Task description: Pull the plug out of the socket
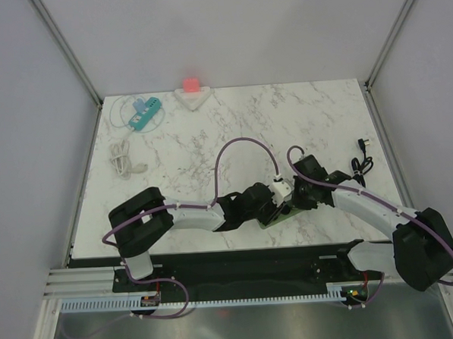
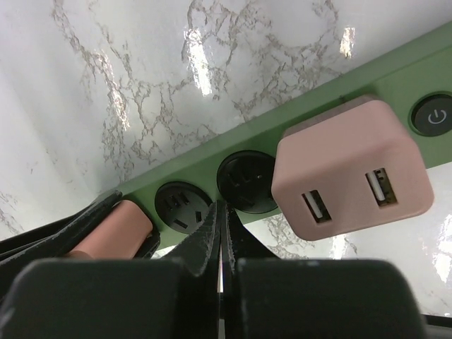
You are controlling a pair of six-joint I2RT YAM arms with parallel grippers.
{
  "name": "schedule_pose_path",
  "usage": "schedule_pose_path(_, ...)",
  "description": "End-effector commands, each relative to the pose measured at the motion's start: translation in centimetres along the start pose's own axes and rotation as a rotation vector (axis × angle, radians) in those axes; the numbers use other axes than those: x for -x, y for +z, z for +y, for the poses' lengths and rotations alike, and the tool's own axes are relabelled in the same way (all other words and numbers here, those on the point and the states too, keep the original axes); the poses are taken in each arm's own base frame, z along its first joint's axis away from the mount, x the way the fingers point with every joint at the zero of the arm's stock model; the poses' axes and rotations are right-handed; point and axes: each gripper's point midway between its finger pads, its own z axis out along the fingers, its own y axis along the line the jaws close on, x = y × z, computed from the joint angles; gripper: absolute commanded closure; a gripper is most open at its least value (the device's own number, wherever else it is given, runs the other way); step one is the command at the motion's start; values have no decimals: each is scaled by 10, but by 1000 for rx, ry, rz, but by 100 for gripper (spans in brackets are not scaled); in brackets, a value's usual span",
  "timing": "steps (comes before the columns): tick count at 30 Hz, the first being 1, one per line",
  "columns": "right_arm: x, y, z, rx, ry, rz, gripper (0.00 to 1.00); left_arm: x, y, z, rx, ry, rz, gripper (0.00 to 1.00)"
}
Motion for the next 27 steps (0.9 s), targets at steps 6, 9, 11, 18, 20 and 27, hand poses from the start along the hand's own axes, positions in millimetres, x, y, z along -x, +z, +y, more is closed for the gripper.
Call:
schedule_pose_path(6,-31,34,-22,-88,-6,66,100,83,-36,20,27,-62,-293,98)
schedule_pose_path(9,-30,35,-22,-92,0,62,100,81,-40,26,57,-13,-302,98)
schedule_pose_path(11,-30,38,-22,-100,-2,73,100,81,-43,30,80,-1,-319,98)
schedule_pose_path(18,-29,44,-18,-92,-8,84,100,94,-47,14,-100,-156,-330,98)
schedule_pose_path(20,-29,46,-18,-97,-13,87,100,99,-49,13,-130,-211,-338,98)
schedule_pose_path(27,-29,48,-17,-91,-15,90,100,87,-43,15,36,8,-235,98)
